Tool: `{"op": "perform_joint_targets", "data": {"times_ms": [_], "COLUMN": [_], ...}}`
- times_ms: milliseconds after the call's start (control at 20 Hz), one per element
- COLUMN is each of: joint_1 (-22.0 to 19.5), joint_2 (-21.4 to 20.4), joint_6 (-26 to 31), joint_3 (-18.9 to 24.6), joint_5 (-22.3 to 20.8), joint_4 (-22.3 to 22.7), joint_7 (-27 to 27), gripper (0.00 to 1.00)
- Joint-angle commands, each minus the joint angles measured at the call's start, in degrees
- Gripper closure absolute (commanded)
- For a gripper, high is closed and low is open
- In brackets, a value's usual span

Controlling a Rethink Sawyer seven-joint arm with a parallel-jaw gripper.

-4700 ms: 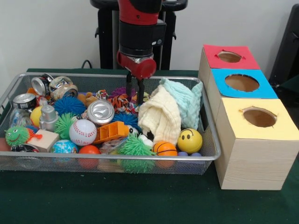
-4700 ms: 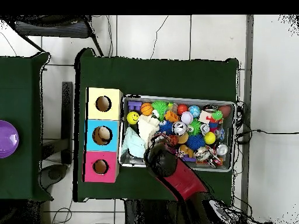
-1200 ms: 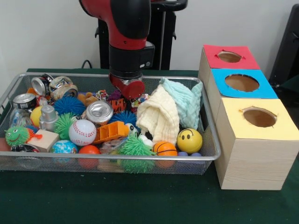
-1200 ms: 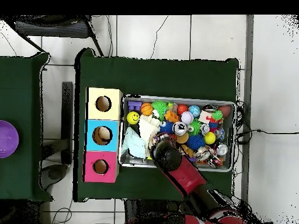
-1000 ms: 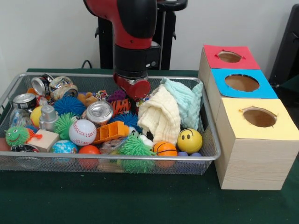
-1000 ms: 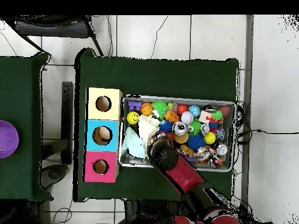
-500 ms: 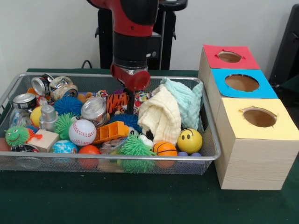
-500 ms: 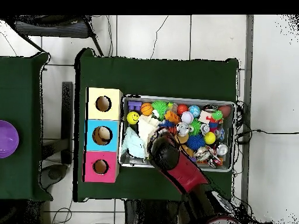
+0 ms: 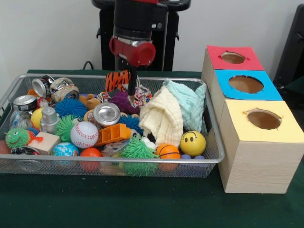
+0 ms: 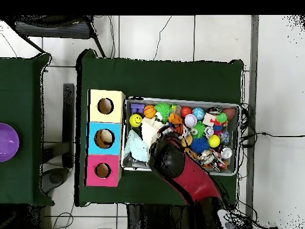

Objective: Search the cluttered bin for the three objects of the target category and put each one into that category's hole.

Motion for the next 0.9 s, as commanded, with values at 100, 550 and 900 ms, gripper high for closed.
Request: {"op": "perform_joint_targets", "data": {"times_ms": [100,550,900], "joint_1": [1.37,-1.52,-2.64], "joint_2": [-6.52,-4.31,-3.17], "joint_6": [7.19,1.68,0.97], "joint_3": [0.09,5.75,8.07], "joint_5": [-1.87,-3.54,-5.51], "joint_4": [-1.50,-0.41,0.45], "joint_7": [6.59,7.39,7.94], "gripper": [1.00,1.00,0.00]}}
